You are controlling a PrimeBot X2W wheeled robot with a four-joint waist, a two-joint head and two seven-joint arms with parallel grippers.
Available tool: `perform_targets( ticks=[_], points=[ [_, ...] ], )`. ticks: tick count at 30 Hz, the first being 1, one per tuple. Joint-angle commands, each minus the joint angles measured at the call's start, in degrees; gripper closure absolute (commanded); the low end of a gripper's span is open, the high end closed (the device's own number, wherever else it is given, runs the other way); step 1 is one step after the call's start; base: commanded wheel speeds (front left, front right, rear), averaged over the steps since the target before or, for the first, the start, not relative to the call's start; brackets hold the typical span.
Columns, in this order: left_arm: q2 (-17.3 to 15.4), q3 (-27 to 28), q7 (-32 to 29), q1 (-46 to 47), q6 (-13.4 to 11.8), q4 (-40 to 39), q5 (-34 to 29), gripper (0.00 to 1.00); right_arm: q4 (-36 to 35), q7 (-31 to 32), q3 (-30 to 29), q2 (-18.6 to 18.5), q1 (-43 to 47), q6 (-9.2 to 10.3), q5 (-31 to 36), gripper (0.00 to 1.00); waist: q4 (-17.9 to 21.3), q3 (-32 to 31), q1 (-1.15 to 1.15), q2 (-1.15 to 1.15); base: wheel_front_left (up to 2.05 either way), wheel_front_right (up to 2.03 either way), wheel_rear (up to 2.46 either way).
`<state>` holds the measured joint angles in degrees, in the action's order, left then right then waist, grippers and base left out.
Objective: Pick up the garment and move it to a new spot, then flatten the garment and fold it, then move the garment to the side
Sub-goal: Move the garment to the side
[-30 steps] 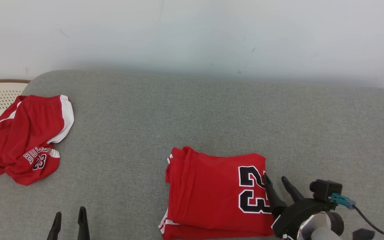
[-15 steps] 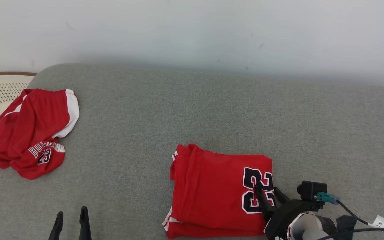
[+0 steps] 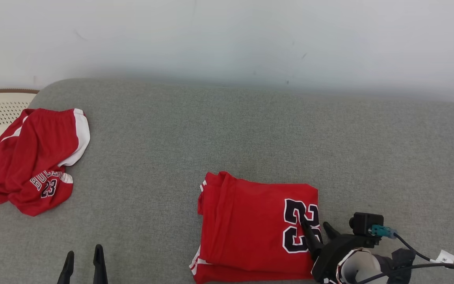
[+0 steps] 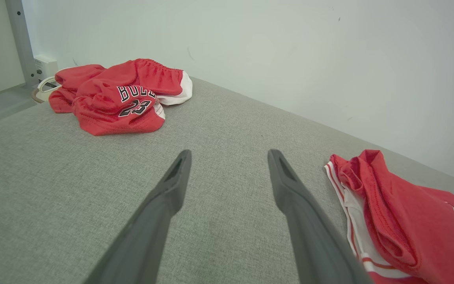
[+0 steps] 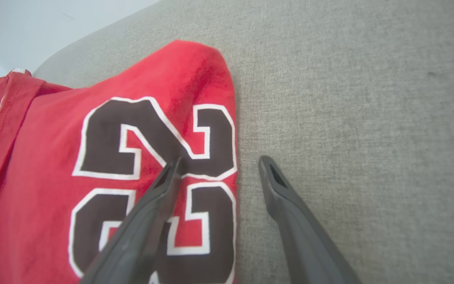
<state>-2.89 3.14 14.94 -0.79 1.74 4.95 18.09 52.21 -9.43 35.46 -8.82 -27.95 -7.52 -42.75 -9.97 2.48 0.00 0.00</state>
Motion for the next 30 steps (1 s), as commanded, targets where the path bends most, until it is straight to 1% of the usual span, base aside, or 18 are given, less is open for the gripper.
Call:
perform_targets(
  ticks=[1,2,4,10,18,23,30],
  points=[
    [-0.01,-0.03,0.23,-0.45,-0.18,-0.07,0.13,0.0,0.7,1.48,0.9,1.03,0.96,0.05,-0.74,0.06,0.04,0.03,0.0,0.0,0.0,0.0,0.0],
    [-0.01,-0.07,0.23,-0.37,-0.19,-0.02,0.16,0.0,0.52,1.98,1.34,1.26,1.07,0.04,-1.09,0.58,0.04,0.05,0.0,0.0,0.0,0.0,0.0],
    [-0.01,-0.09,0.23,-0.27,-0.24,0.01,0.2,0.0,-0.21,1.78,1.87,1.08,0.98,0.04,-1.75,1.0,0.07,0.07,0.0,0.0,0.0,0.0,0.0],
    [-0.01,0.05,0.23,-0.56,-0.49,-0.14,0.42,0.0,-1.62,0.34,2.54,-1.24,-0.88,0.04,-2.74,1.0,0.4,-0.06,0.0,0.0,0.0,0.0,0.0],
    [0.0,0.66,0.23,-0.83,-0.46,-0.64,0.43,0.0,-2.73,-0.3,2.94,-4.36,-6.29,0.04,-2.26,1.0,2.55,0.76,0.0,0.0,0.0,0.0,0.0],
    [-0.02,0.6,0.23,0.39,-0.02,-0.9,-0.08,0.0,-1.88,-0.05,2.72,-7.5,-11.69,0.04,-1.54,1.0,3.93,2.23,0.0,0.0,0.0,0.0,0.0],
    [-0.02,1.63,0.23,2.21,0.64,-2.24,-1.06,0.0,-0.02,0.36,2.99,-12.36,-19.16,0.04,-0.66,1.0,5.66,6.38,0.0,0.0,0.0,0.0,0.0]
  ],
)
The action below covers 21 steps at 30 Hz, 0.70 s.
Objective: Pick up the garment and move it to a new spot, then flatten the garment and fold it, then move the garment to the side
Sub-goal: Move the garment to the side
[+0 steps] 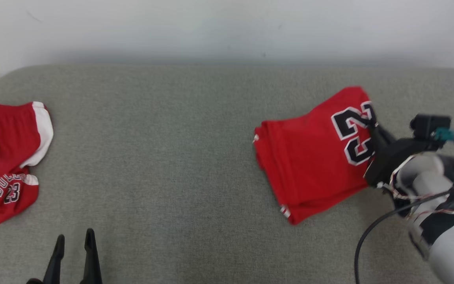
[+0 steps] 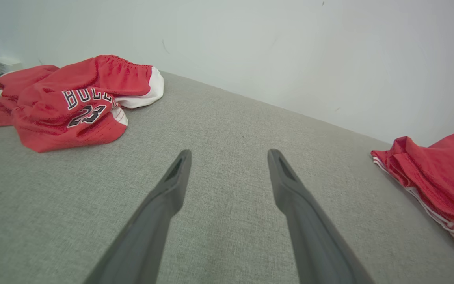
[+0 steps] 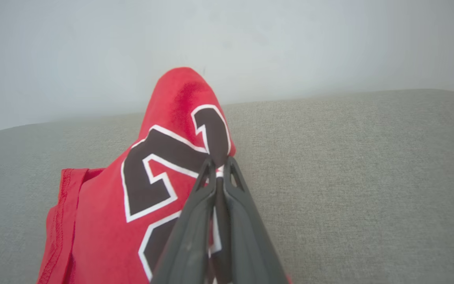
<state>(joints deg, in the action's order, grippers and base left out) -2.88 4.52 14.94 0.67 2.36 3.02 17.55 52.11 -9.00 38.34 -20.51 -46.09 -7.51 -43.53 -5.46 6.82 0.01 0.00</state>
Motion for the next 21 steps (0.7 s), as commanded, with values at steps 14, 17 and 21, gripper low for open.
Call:
perform_targets(
  ticks=[14,17,21],
  points=[
    [-0.03,3.19,0.23,5.26,2.42,-5.09,-4.2,0.0,4.77,0.76,0.96,-9.5,-15.15,0.03,1.33,1.0,4.0,11.49,-0.01,0.0,0.0,0.0,0.0],
    [-0.02,3.78,0.23,5.77,2.61,-6.55,-4.83,0.0,5.58,1.06,1.33,-11.07,-17.79,0.03,1.9,1.0,4.51,13.35,-0.01,0.0,0.0,0.0,0.0],
    [-0.16,4.72,0.23,6.35,3.05,-8.75,-5.54,0.0,7.01,1.45,2.0,-12.92,-21.46,0.03,2.86,1.0,5.29,15.87,-0.01,0.0,0.0,0.0,0.0]
  ],
)
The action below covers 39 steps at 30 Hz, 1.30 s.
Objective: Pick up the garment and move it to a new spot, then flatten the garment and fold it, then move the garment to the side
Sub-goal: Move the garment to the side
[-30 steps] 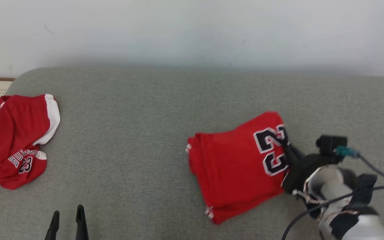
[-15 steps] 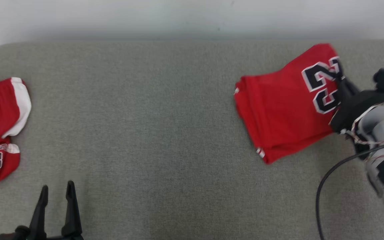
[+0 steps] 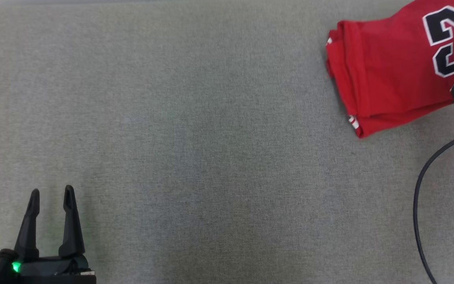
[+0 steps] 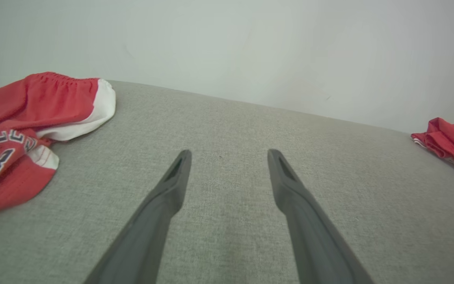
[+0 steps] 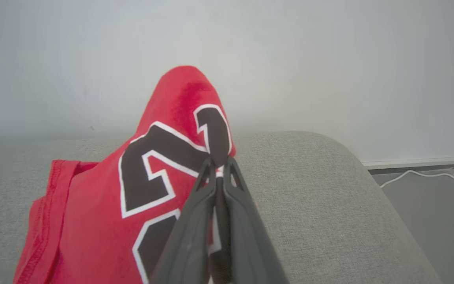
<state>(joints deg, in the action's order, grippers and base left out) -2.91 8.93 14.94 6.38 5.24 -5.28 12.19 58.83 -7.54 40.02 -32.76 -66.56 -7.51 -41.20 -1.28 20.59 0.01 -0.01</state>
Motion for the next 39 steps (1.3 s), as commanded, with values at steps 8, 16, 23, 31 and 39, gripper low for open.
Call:
perform_targets(
  ticks=[8,16,23,31,39],
  points=[
    [-0.72,1.02,0.23,1.24,0.63,-2.95,-1.31,0.0,2.57,0.23,1.09,-3.25,-4.65,0.03,1.61,1.0,1.65,4.83,-0.01,0.01,0.0,0.0,0.0],
    [-1.05,1.56,0.23,0.94,0.69,-5.06,-2.21,0.0,4.3,0.22,1.65,-5.53,-7.18,0.03,1.97,1.0,2.4,6.4,-0.01,0.01,0.0,0.0,0.0],
    [-1.2,1.6,0.23,1.17,0.78,-5.45,-2.58,0.0,5.96,-0.18,2.0,-5.61,-8.31,0.03,1.97,1.0,2.67,6.73,-0.01,0.01,0.0,0.0,0.0],
    [-1.5,1.68,0.23,1.27,0.94,-5.63,-2.6,0.0,8.64,-1.74,2.84,-4.99,-9.97,0.03,3.79,1.0,2.31,7.28,-0.01,0.01,0.0,0.0,0.0],
    [-1.24,1.81,0.23,0.85,0.66,-5.23,-2.43,0.0,12.62,-4.72,2.84,-3.97,-12.11,0.03,7.39,0.0,2.43,6.58,-0.01,0.01,0.0,0.0,0.0]
  ],
)
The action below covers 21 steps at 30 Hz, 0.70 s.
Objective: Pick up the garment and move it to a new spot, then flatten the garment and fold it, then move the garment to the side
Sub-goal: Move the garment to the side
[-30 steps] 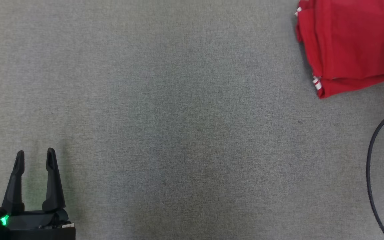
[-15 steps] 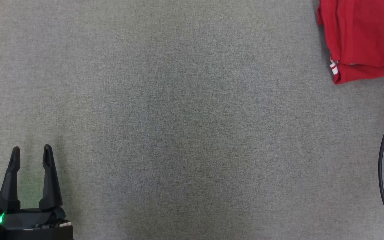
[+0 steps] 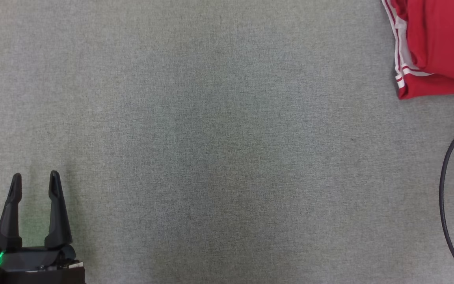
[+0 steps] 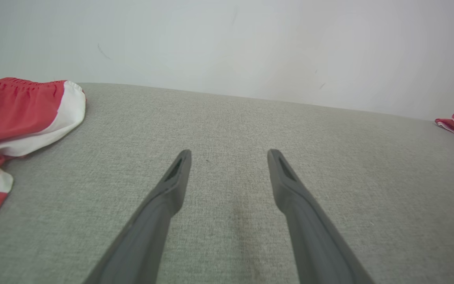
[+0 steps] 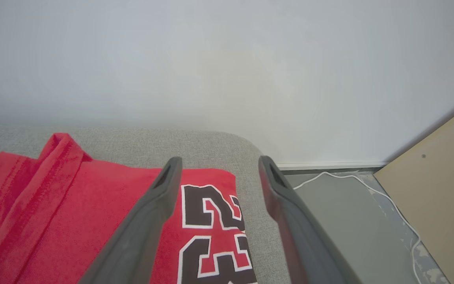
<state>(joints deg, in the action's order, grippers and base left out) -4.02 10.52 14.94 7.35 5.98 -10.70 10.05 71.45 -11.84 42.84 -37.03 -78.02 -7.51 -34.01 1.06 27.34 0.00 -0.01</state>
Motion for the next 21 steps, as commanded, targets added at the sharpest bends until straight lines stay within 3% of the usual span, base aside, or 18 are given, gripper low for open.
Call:
perform_targets(
  ticks=[1,12,21],
  points=[
    [-0.07,0.2,0.23,-0.14,-0.17,0.36,-0.19,0.0,0.15,-1.03,-0.24,0.84,-0.69,0.03,0.45,0.0,0.21,-0.42,0.0,0.01,0.0,0.0,0.0],
    [0.6,-0.09,0.23,-0.92,-0.66,3.54,0.97,0.0,-8.05,-3.45,-4.67,5.77,4.21,0.03,-1.24,0.0,0.86,-5.66,0.0,0.01,0.0,0.0,0.0],
    [1.03,-0.75,0.23,-3.1,-1.5,5.83,1.49,0.0,-24.75,-3.4,-13.26,8.35,19.02,0.03,0.22,0.0,1.39,-12.14,0.0,0.01,0.0,0.0,0.0]
  ],
)
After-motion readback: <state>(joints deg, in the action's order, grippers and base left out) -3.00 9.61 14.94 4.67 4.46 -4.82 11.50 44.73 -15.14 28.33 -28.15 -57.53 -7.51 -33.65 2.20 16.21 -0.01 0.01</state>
